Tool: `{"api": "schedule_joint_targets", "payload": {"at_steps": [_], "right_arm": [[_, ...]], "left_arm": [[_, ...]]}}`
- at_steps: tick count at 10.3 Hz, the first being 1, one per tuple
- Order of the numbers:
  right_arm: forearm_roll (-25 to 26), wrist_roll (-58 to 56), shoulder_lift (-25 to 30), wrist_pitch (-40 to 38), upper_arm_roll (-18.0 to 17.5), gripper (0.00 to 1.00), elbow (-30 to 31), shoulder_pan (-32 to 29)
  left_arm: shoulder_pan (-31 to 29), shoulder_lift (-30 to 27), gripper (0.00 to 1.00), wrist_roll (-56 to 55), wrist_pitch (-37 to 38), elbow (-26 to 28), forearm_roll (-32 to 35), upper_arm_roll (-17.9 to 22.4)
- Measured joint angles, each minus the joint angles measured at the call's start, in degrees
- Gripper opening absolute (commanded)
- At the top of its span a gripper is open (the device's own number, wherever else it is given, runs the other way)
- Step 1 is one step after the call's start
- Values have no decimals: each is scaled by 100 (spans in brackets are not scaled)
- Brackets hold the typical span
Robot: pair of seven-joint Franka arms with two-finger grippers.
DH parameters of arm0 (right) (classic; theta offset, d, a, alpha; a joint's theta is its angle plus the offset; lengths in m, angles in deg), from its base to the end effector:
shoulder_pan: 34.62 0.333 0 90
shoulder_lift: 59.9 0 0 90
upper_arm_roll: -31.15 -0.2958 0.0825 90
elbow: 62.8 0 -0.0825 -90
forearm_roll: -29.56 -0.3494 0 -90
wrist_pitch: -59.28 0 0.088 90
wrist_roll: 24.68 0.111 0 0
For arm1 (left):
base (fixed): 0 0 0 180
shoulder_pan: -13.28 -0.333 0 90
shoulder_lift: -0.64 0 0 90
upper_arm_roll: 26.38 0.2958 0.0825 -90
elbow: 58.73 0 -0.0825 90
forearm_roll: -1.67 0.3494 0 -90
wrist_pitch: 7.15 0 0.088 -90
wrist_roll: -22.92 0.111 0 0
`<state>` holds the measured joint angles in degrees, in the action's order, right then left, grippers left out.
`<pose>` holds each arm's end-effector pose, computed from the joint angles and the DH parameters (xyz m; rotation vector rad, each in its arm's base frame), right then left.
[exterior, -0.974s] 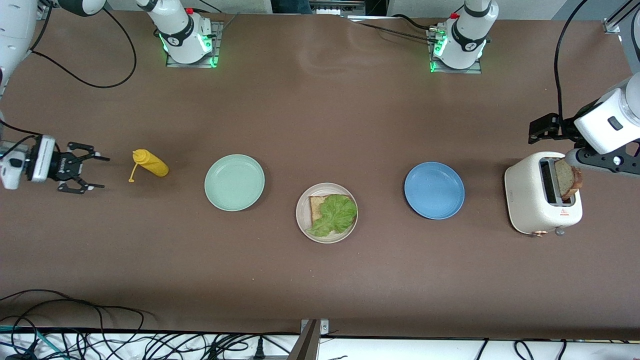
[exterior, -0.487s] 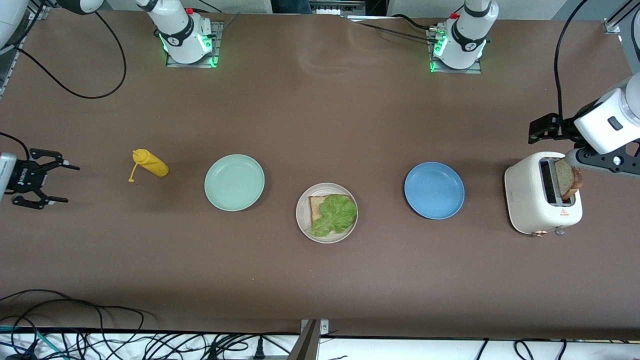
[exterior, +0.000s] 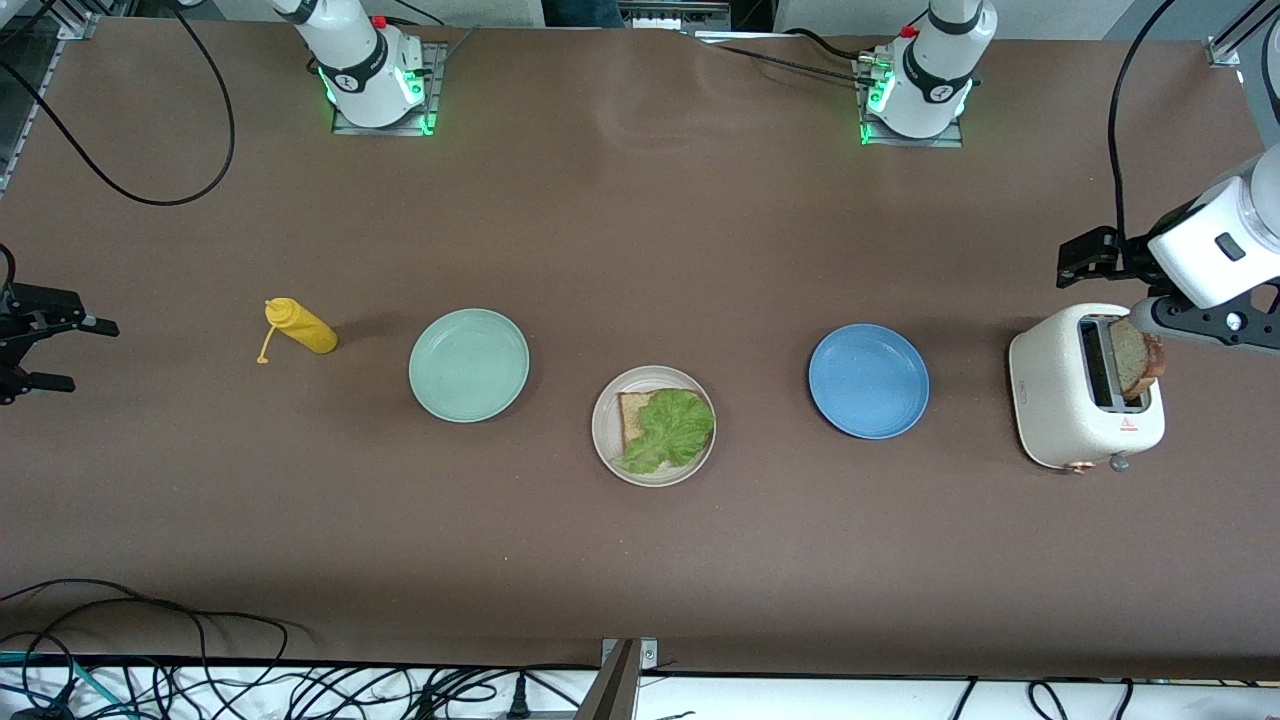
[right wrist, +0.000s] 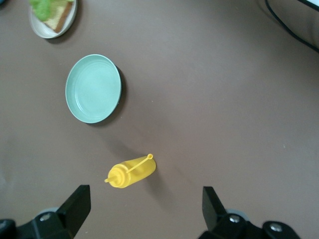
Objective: Make sandwich on beige plate with both arms
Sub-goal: 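Raise the right gripper while the left gripper lowers onto the toaster bread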
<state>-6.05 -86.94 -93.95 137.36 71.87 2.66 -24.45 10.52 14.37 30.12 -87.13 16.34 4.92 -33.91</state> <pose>0.6185 -0.1413 0.4797 -2.6455 -0.8898 0.0080 0.5668 -0.0307 0.5684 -3.0948 0.3136 0.2377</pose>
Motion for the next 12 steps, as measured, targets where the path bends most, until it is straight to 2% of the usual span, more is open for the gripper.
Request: {"api": "schedule_joint_targets", "payload": {"at_steps": [1,3,5,6,7,8,11,12], "right_arm": [[241,553,84,-33,0,100,-54,137],[401,1789,169,-232,3,100,-70,391],[608,2846,193,-301,-28,100,-99,644],[858,3271,238,-301,-160,100,-173,734],[1209,3674,305,-301,-435,100,-274,755],[1630,4131,412,-301,-867,100,-338,713],[3027,5432,767,-245,-2797,100,-357,72],[3209,5614,838,-162,-3071,100,-311,-47]], "left_arm": [[0,1,100,0,2,5,0,0],[-54,23,100,-4,5,70,5,26],[-457,179,100,72,-44,168,5,64],[-624,296,100,178,-159,176,56,73],[-742,407,100,351,-314,180,133,78],[-831,515,100,522,-440,198,167,84],[-1177,677,100,853,-804,506,171,86],[-1242,688,100,874,-933,606,191,88]]}}
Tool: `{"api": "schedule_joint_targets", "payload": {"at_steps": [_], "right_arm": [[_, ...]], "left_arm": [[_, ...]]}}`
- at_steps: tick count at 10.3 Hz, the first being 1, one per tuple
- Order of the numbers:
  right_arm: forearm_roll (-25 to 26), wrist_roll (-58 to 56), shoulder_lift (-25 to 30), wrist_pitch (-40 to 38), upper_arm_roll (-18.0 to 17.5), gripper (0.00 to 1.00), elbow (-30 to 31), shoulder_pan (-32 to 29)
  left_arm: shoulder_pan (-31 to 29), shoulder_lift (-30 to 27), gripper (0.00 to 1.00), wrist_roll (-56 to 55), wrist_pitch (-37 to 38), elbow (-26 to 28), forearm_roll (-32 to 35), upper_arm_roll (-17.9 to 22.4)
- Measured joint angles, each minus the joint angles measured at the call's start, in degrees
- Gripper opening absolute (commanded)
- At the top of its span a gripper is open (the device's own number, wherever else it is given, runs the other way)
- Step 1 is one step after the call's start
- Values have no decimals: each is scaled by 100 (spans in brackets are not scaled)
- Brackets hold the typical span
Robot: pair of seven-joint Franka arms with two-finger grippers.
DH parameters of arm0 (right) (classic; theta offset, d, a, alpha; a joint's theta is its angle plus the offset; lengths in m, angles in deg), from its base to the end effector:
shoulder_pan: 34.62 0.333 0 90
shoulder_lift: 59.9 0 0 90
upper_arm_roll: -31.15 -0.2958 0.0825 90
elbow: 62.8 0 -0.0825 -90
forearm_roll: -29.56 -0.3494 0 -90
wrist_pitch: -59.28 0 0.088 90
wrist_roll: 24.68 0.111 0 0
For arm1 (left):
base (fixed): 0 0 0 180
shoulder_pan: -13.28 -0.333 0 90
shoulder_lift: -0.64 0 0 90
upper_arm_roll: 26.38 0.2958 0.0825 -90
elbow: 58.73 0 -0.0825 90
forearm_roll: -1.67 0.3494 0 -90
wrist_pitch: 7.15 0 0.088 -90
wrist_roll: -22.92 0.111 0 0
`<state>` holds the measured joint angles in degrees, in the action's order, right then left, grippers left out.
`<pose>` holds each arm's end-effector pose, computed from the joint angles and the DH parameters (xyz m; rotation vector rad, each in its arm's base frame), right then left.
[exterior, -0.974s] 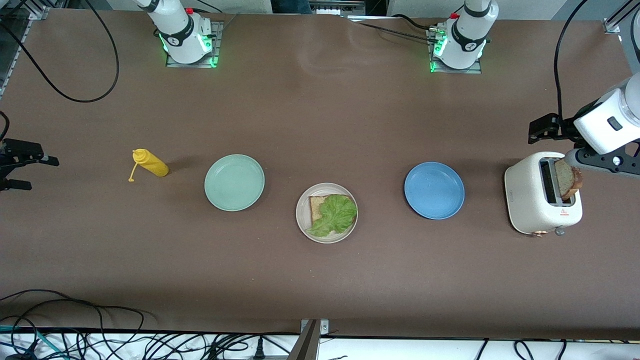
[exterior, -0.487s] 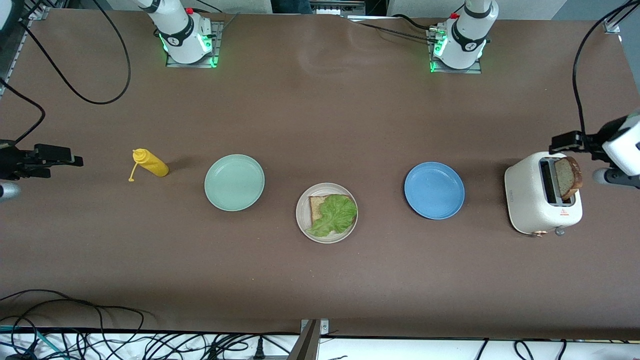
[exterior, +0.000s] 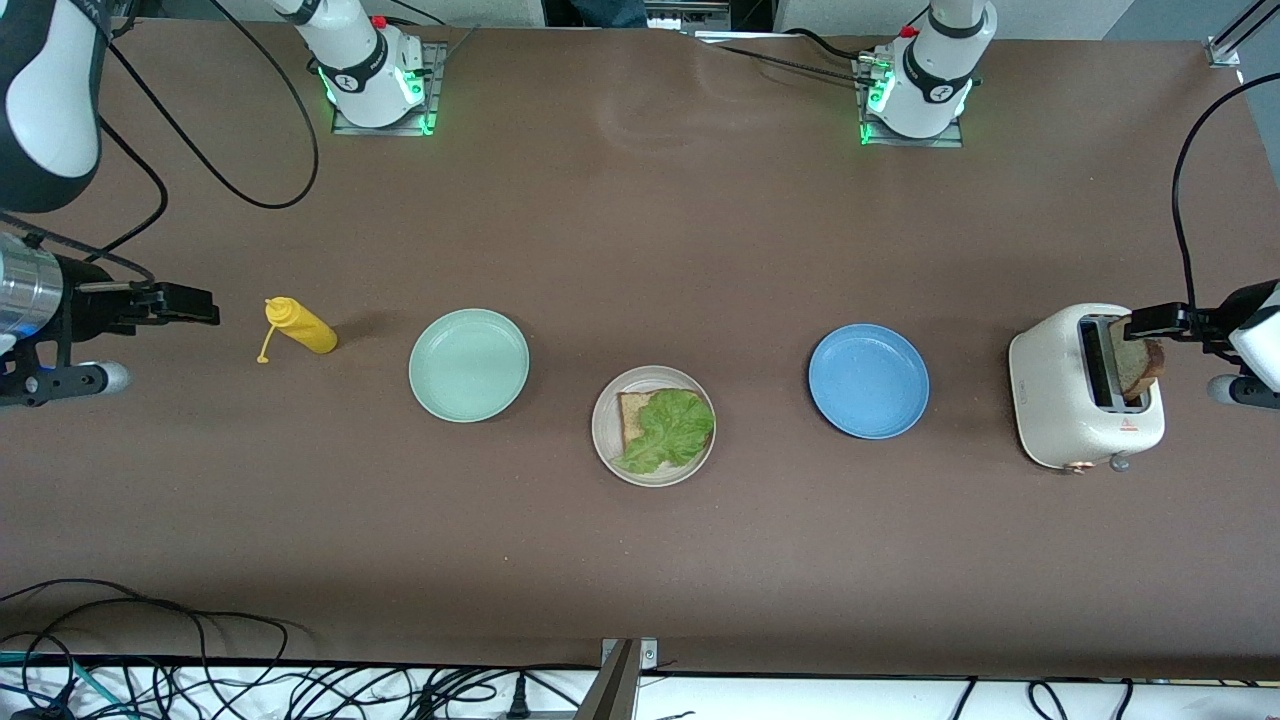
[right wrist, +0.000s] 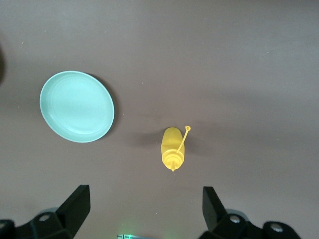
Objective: Make sandwich on beige plate with both arms
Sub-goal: 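Raise the right gripper while the left gripper lowers onto the toaster bread, then grasp the toasted bread slice with the left gripper and lift it out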
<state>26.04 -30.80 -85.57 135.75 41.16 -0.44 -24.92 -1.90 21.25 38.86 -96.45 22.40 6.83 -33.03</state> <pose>0.6113 0.0302 0.5347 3.1161 0.1863 -0.3074 0.5923 0.1089 0.4644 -3.1137 0.2104 0.3448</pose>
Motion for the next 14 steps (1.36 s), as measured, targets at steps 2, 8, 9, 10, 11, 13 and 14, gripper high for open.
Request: {"api": "schedule_joint_targets", "payload": {"at_steps": [2,8,9,10,11,13,14], "right_arm": [[28,68,331,649,-121,100,691,-169],[390,248,761,1180,-1225,100,1540,-997],[391,252,760,1190,-1225,100,1567,-1005],[394,253,759,1194,-1226,100,1578,-1005],[402,262,758,1201,-1227,100,1580,-1007],[414,453,754,1227,-1222,100,1581,-1042],[420,616,751,1248,-1219,100,1581,-1065]], "left_arm": [[-340,7,97,176,-635,549,28,1],[-711,-3,1,300,-1657,1679,29,-4],[-708,-11,0,299,-1658,1688,29,-26],[-703,-39,0,298,-1657,1688,29,-46],[-704,-77,0,298,-1657,1684,29,-47],[-707,-163,0,301,-1648,1665,104,-41],[-707,-205,0,301,-1572,1601,199,-44]]}}
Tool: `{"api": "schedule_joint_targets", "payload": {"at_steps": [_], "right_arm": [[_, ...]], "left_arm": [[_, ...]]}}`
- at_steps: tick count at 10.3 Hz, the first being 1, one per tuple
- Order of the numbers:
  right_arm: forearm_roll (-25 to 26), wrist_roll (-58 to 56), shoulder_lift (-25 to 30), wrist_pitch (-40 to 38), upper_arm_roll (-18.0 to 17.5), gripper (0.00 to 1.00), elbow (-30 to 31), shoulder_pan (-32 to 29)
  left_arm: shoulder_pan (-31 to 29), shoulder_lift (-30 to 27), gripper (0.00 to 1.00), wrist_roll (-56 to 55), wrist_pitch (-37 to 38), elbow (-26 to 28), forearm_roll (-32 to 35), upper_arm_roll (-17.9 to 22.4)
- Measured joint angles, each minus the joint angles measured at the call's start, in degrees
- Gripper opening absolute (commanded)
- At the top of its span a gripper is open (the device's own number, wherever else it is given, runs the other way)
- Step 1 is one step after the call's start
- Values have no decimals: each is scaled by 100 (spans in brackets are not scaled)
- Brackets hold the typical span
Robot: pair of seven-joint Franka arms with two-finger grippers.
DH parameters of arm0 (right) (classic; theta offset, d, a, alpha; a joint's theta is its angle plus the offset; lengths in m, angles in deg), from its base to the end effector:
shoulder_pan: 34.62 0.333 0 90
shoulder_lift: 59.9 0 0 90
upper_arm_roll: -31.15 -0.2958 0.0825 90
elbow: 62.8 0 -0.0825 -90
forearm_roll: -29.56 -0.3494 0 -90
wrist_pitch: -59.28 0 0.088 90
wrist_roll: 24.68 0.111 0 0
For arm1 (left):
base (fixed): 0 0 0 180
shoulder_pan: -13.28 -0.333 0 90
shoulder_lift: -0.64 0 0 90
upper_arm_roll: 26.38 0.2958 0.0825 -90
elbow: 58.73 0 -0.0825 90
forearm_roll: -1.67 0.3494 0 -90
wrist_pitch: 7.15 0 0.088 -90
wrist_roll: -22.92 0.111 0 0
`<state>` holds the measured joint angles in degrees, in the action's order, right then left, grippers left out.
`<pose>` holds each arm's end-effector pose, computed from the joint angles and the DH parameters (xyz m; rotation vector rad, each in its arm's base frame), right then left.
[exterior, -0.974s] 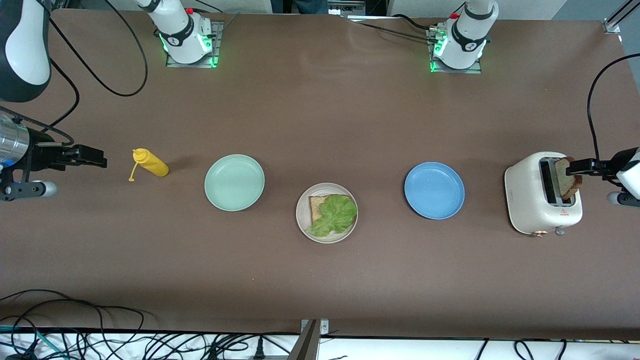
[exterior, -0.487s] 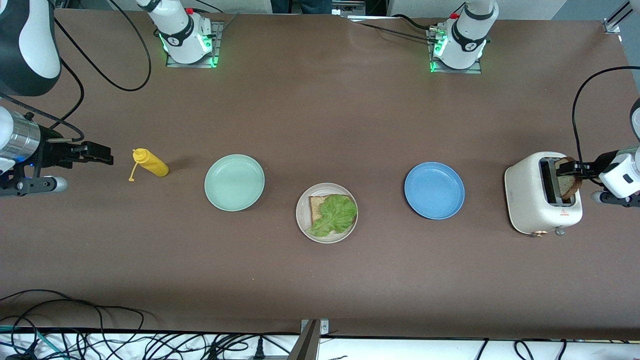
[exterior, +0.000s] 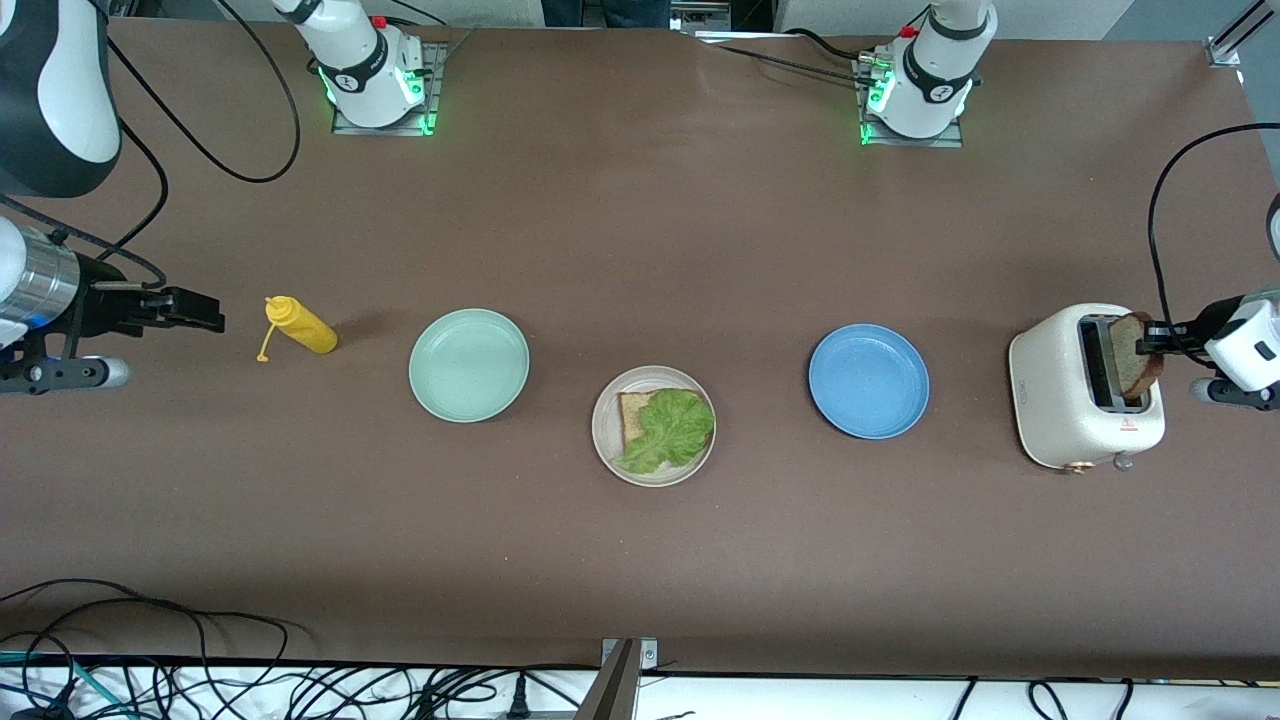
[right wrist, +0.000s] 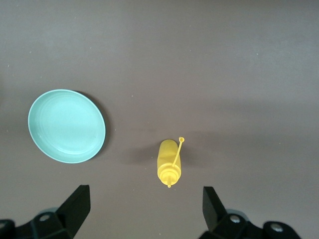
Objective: Make sandwich on beige plate with both arms
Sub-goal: 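Grasp the toasted bread slice with the left gripper and lift it out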
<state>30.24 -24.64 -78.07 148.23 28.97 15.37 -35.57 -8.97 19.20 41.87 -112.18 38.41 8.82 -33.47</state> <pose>0.5999 0.0083 0.5104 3.1336 0.0316 -0.2020 0.5642 0.1698 0.3861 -3.1016 0.1659 0.3079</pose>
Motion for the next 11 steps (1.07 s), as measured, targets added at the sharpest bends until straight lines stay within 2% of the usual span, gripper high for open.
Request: {"api": "schedule_joint_targets", "payload": {"at_steps": [4,6,9,11], "right_arm": [[98,335,1,18,2,100,-121,-8],[103,358,91,20,14,100,-337,-28],[105,364,181,10,18,100,-385,-36],[104,374,210,-20,74,100,-393,-39]], "left_arm": [[8,-230,0,6,1353,-912,131,-238],[19,-321,0,4,1782,-1350,316,-672],[54,-441,0,-10,1967,-1509,273,-1512],[107,-435,0,-51,1975,-1497,-331,-1775]]}}
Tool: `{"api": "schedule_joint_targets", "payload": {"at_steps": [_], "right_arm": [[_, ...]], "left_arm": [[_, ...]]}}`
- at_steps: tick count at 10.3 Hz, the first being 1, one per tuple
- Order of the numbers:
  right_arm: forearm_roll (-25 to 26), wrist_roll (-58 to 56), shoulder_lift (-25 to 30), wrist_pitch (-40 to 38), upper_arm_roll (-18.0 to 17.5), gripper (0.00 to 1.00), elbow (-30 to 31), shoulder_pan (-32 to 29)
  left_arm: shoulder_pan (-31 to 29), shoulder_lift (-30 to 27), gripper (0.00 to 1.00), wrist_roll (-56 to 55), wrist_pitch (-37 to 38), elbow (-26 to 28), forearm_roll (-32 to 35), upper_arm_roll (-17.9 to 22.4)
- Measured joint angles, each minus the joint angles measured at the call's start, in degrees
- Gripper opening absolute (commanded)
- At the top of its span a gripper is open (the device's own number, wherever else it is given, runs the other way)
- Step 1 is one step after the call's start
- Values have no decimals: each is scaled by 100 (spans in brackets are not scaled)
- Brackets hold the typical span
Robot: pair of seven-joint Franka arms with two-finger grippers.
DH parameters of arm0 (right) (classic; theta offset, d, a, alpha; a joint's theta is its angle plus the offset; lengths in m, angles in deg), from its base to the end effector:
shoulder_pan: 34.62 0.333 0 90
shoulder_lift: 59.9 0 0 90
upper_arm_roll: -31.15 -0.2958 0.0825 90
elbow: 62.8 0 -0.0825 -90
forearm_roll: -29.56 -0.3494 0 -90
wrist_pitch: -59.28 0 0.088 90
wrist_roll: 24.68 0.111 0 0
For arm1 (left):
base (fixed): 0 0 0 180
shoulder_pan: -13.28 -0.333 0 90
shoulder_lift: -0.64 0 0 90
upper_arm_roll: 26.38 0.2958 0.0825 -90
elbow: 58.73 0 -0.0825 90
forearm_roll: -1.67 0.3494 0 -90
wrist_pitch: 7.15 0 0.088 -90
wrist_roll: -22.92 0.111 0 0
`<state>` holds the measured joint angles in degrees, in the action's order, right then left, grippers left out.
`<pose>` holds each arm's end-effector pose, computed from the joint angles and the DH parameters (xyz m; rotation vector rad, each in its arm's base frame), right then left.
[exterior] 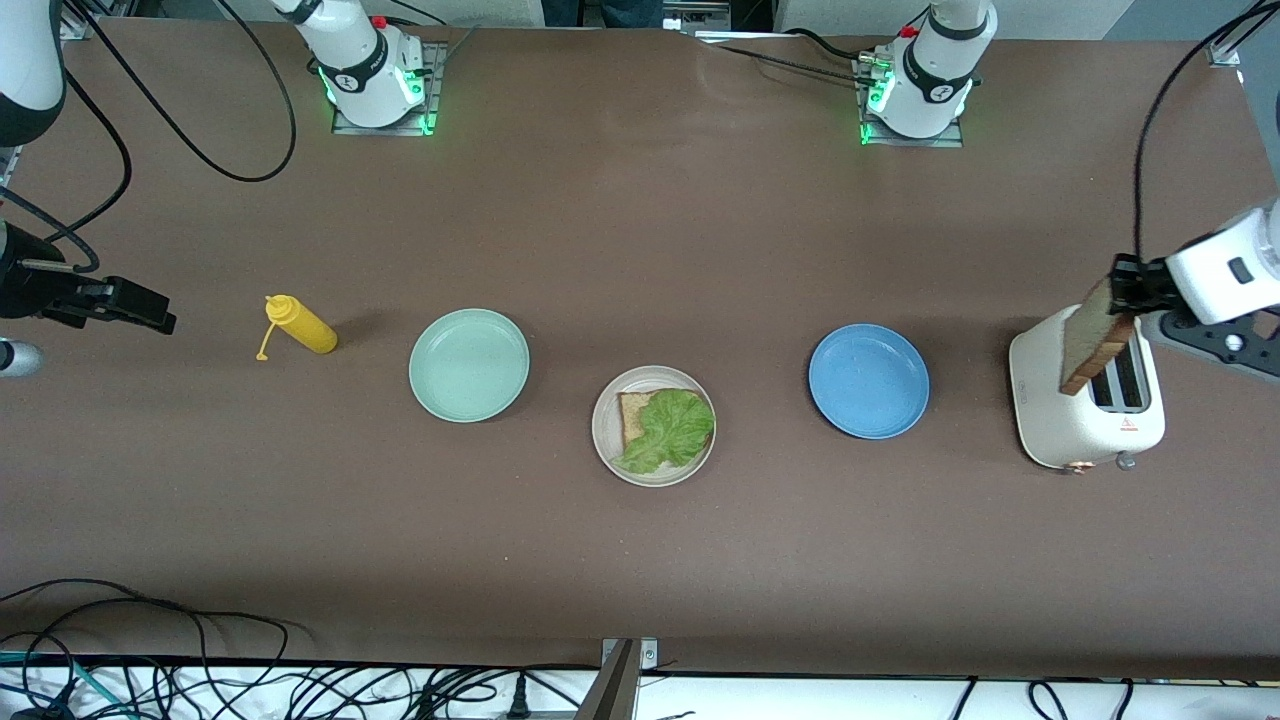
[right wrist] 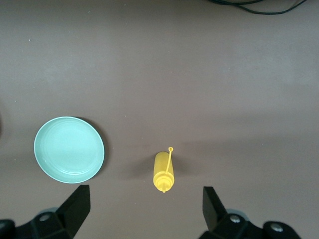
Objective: Make sandwich on beige plate with both arms
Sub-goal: 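Grasp the toasted bread slice with the left gripper and lift it out, then carry the bread slice with the left gripper over the beige plate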
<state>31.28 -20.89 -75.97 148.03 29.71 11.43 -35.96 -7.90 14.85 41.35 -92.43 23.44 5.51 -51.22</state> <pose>0.5959 -0.0045 0.5618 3.1157 -0.1021 -0.0408 0.5705 -0.0016 0.5279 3.0164 -0.5847 -0.2540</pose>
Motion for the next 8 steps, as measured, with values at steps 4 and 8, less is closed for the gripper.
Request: {"api": "schedule_joint_targets", "payload": {"at_steps": [4,8], "right_arm": [[-119,16,88,-42,158,100,-8,0],[-120,26,90,-41,152,100,-13,1]], "left_arm": [[574,551,0,-94,-29,46,-864,-6],[1199,1462,0,-622,-1162,53,-2439,-5]]}}
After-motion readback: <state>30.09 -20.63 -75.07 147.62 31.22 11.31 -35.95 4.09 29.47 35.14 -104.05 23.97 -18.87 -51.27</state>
